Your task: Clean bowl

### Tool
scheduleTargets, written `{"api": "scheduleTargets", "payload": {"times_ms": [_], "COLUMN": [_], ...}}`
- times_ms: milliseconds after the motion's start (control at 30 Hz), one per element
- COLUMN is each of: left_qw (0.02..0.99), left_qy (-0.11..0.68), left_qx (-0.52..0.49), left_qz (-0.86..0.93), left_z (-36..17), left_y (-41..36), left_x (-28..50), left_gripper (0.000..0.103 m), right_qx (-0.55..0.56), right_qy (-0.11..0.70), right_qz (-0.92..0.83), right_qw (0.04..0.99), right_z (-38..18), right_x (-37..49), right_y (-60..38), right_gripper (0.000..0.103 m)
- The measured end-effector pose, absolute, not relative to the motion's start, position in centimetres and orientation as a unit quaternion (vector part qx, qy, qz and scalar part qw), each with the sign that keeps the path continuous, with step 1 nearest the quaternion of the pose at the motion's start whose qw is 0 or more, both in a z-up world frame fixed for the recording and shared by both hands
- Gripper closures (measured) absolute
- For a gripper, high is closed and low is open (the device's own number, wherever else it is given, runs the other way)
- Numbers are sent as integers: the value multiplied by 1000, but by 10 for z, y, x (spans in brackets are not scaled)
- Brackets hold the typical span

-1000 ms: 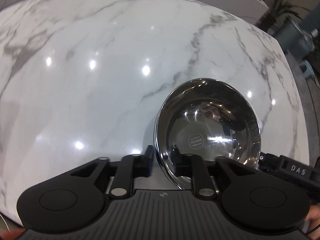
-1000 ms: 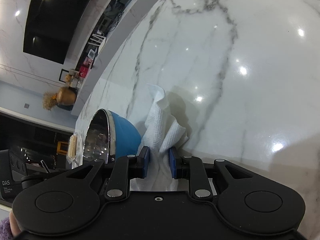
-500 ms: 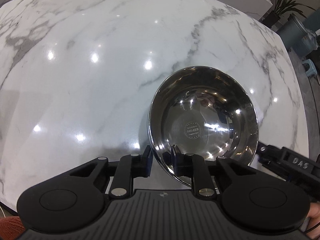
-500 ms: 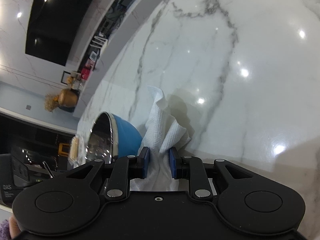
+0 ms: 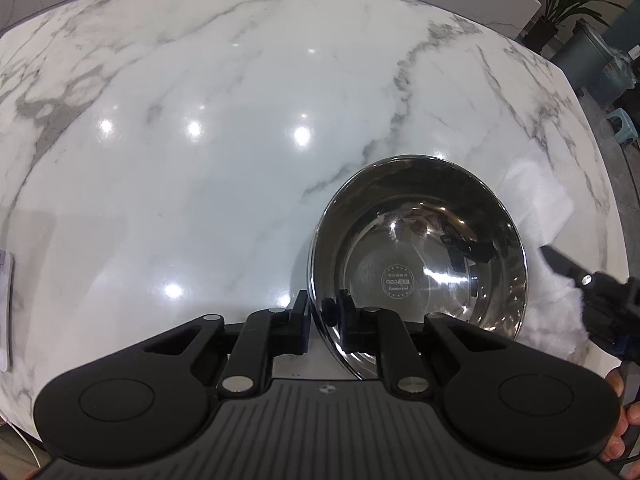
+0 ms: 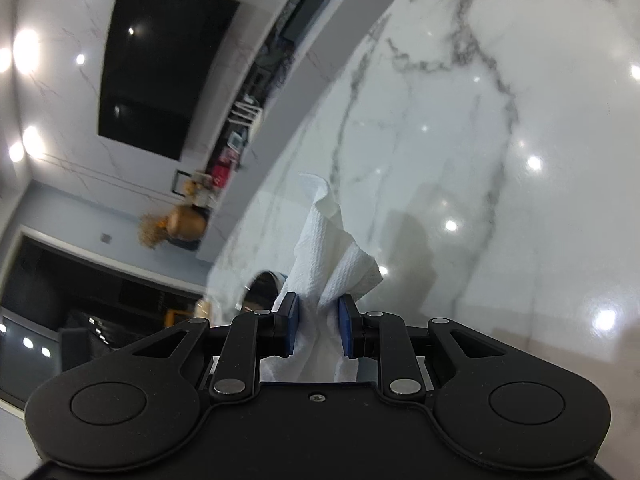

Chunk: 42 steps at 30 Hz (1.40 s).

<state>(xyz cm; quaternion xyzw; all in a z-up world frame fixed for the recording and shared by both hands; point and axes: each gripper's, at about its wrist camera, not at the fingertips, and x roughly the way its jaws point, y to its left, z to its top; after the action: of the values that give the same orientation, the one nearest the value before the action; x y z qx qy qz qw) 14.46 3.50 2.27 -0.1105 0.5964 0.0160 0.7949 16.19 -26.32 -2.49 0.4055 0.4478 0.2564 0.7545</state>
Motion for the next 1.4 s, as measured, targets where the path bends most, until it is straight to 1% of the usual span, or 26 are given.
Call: {"api": "scheduleTargets", "payload": {"times_ms": [233, 333, 367, 433, 500, 567, 667, 700, 733, 833, 1000, 1100, 1233, 1400], "left_qw": [796, 791, 786, 778, 774, 772, 770, 771, 771, 773, 779, 786, 791, 804], "left_qy": [593, 593, 595, 599, 601, 603, 605, 607, 607, 609, 609, 604, 600, 588], "left_qx": [-118, -150, -165, -189, -197, -199, -198, -193, -189, -179, -150, -130, -116, -87], "left_qz": [16, 21, 25, 30, 36, 37, 33, 31, 29, 24, 12, 15, 12, -2], "left_z": [22, 20, 19, 18, 17, 16, 16, 16, 17, 17, 19, 21, 22, 23], "left_y": [36, 41, 43, 47, 47, 45, 43, 41, 40, 37, 33, 34, 38, 34], "left_x": [147, 145, 144, 142, 139, 136, 135, 135, 135, 135, 137, 140, 143, 142], "left_gripper": [91, 90, 88, 76, 71, 71, 71, 74, 79, 84, 86, 90, 91, 90], "right_qx": [365, 353, 351, 349, 348, 347, 347, 346, 346, 348, 363, 397, 433, 422], "right_qy": [492, 503, 504, 504, 504, 502, 503, 503, 503, 503, 485, 457, 421, 429], "right_qz": [234, 230, 230, 231, 232, 234, 235, 235, 235, 234, 236, 244, 264, 265], "right_qw": [755, 755, 755, 755, 756, 756, 756, 757, 757, 756, 760, 758, 752, 753], "right_z": [-36, -38, -38, -38, -41, -55, -54, -53, -52, -50, -45, -41, -37, -38], "right_x": [163, 162, 162, 163, 162, 156, 155, 155, 154, 156, 157, 157, 156, 155], "right_y": [-247, -243, -242, -241, -242, -249, -249, -249, -249, -248, -254, -264, -274, -273], "right_gripper": [83, 83, 83, 83, 83, 83, 83, 83, 83, 83, 83, 83, 83, 83]}}
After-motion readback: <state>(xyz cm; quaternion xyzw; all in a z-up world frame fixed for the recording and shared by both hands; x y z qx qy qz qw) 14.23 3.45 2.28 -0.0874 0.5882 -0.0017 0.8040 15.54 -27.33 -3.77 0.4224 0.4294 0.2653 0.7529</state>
